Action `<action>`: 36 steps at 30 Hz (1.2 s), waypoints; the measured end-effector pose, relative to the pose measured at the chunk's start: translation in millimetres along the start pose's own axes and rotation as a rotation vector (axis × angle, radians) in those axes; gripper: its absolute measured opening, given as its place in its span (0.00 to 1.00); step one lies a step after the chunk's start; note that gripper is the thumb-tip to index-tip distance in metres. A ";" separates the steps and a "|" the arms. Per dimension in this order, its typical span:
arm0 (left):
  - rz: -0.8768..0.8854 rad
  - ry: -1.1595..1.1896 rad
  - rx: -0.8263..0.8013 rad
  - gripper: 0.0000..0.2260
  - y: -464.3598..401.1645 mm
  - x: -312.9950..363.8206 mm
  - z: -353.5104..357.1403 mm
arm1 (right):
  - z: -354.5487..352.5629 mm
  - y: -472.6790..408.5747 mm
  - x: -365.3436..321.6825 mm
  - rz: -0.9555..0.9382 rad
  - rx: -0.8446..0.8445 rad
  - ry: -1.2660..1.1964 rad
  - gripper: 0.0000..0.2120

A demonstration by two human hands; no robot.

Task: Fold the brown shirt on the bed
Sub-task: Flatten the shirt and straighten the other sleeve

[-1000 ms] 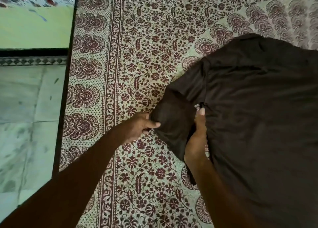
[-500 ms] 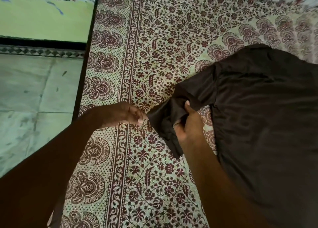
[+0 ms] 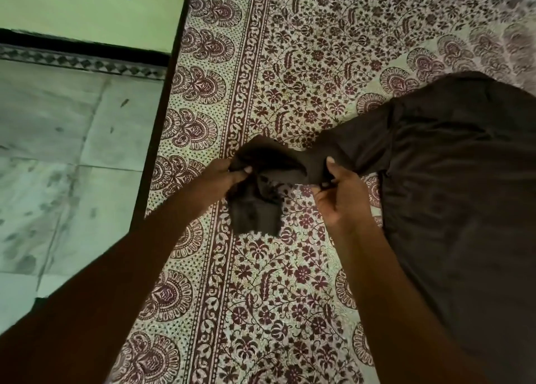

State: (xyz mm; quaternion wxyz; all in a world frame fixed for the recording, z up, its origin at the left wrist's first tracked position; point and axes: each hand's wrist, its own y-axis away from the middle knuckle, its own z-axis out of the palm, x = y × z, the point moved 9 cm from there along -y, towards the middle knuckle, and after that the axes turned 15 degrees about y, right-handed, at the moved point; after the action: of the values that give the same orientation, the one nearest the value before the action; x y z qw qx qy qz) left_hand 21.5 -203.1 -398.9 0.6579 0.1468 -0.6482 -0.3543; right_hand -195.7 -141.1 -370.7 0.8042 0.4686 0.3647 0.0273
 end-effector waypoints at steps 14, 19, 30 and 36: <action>0.065 -0.703 0.349 0.14 3.1 39.0 -138.6 | 3.2 -16.1 3.3 -0.435 0.496 1.269 0.37; 0.120 -0.843 0.545 0.13 1.2 36.5 -156.7 | 91.4 -41.7 -2.4 -0.826 0.200 1.926 0.23; 0.423 -1.342 0.746 0.11 20.2 35.9 -143.6 | 142.8 -65.9 44.2 -0.942 -0.079 2.199 0.26; 0.562 -1.218 0.313 0.24 13.0 -12.6 -78.9 | 94.5 -38.3 97.7 -1.109 -0.142 2.205 0.27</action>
State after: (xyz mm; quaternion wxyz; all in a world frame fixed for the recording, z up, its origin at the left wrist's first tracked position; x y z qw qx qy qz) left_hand 101.8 -206.6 -409.0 0.2142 -0.1589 -0.9594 -0.0921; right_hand -77.7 -194.2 -427.2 -0.0062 -0.0672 0.9943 0.0826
